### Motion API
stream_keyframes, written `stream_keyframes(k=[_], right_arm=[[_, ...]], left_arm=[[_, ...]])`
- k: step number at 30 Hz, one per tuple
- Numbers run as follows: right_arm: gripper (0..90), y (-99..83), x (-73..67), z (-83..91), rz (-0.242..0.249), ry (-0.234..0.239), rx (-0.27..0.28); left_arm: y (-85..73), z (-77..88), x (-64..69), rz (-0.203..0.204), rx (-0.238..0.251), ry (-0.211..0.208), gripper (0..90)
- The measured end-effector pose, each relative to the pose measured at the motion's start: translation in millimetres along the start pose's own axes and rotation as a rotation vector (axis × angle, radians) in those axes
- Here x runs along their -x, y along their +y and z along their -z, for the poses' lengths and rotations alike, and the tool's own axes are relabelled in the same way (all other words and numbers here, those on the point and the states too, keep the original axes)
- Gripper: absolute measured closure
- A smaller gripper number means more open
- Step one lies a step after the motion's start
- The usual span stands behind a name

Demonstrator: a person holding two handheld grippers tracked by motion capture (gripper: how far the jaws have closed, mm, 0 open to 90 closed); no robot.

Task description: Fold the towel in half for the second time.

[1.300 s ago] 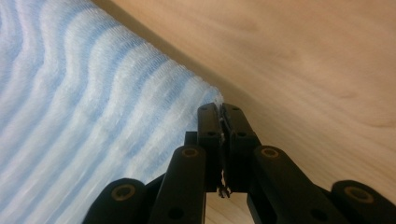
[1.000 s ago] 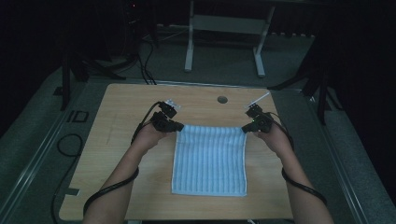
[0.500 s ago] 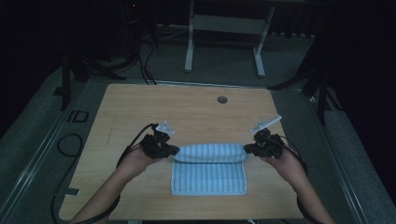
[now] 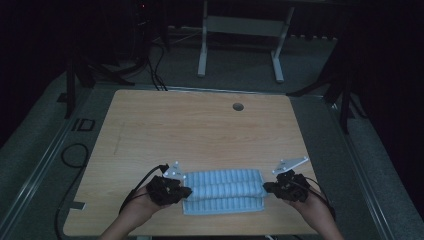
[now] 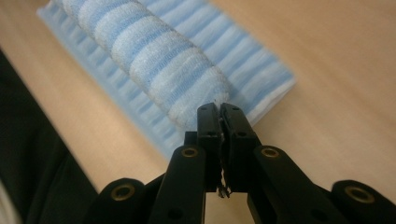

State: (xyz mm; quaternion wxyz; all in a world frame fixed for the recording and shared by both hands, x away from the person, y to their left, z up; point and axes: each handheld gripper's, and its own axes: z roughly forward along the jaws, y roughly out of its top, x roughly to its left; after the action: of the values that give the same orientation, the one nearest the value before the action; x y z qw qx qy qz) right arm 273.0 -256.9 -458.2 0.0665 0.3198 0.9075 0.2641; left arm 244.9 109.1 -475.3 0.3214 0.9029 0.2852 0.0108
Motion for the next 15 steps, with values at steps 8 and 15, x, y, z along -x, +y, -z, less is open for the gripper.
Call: stream_keyframes(k=[8,15], right_arm=[[66.8,0.9,-4.8,4.0,-0.005,0.011,0.017],[61.8,6.9,-4.5,-28.1,-0.003,0.031,-0.023]], left_arm=[[5.6,-3.5,-2.7,-0.016,-0.037,0.062,48.3],[7.5,-31.2,-5.4,0.0,-0.025,0.031,41.1]])
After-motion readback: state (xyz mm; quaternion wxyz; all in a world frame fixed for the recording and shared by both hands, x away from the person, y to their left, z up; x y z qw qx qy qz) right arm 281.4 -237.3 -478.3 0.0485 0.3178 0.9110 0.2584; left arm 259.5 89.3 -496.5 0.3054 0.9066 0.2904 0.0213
